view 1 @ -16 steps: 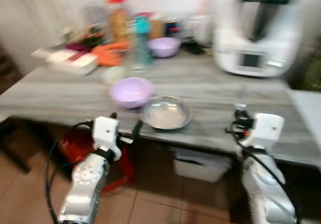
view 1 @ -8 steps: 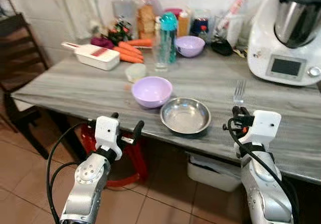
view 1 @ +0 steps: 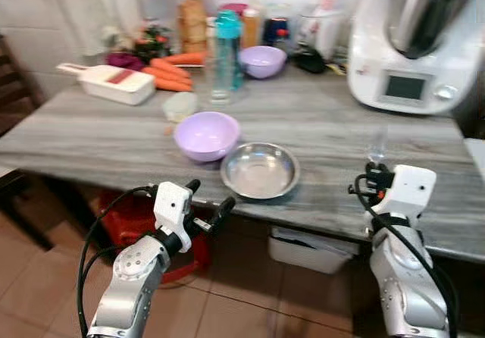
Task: Setting the table
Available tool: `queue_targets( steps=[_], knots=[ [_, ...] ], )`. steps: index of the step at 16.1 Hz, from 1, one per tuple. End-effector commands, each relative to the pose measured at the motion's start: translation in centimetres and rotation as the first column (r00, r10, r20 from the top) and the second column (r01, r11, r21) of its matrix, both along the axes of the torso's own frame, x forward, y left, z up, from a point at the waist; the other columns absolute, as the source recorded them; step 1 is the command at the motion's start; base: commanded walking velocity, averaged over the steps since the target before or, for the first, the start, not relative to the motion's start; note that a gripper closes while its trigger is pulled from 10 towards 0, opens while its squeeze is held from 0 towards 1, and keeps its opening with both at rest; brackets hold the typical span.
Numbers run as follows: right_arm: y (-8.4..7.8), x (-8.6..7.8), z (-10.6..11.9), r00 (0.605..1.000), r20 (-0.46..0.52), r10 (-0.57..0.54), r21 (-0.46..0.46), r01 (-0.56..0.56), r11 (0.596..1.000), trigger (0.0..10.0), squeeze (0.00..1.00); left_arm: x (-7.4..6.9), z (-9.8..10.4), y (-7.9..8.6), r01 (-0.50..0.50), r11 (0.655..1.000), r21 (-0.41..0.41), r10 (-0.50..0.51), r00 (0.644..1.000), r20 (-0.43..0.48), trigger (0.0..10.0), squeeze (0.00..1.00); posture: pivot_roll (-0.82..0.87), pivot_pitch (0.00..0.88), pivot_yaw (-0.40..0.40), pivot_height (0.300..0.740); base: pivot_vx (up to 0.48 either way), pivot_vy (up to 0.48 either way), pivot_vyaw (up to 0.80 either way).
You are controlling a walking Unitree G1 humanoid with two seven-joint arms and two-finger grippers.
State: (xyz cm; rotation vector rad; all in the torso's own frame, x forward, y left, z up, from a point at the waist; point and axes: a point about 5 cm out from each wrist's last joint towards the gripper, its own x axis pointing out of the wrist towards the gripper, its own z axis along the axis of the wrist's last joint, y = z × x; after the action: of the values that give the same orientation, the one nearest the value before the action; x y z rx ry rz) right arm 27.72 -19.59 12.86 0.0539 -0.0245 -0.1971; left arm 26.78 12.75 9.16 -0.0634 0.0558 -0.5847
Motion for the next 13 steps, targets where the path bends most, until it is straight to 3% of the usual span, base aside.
queue_targets(
  steps=[1,9,13],
  knots=[
    [0.1,0.3,0.2,1.000,-0.001,0.003,0.011,-0.003,1.000,10.0,0.00,0.0,0.5,0.1,0.019,1.000,-0.006,-0.019,1.000,0.012,10.0,0.00,-0.10,0.000,0.010,0.740,0.000,0.000,0.00],
    [0.2,2.7,-0.5,0.995,-0.099,-0.021,0.070,0.028,0.997,10.0,0.00,-0.9,0.6,0.1,0.198,0.979,0.043,-0.197,0.980,-0.013,10.0,0.00,-0.10,0.000,0.009,0.740,0.000,0.000,0.00],
    [0.9,4.2,-1.7,0.976,-0.218,-0.025,0.131,0.054,0.990,10.0,0.00,-1.1,1.2,0.0,0.252,0.967,0.041,-0.252,0.968,0.010,10.0,0.00,-0.10,0.000,0.007,0.740,0.000,0.000,0.00]
  ],
)
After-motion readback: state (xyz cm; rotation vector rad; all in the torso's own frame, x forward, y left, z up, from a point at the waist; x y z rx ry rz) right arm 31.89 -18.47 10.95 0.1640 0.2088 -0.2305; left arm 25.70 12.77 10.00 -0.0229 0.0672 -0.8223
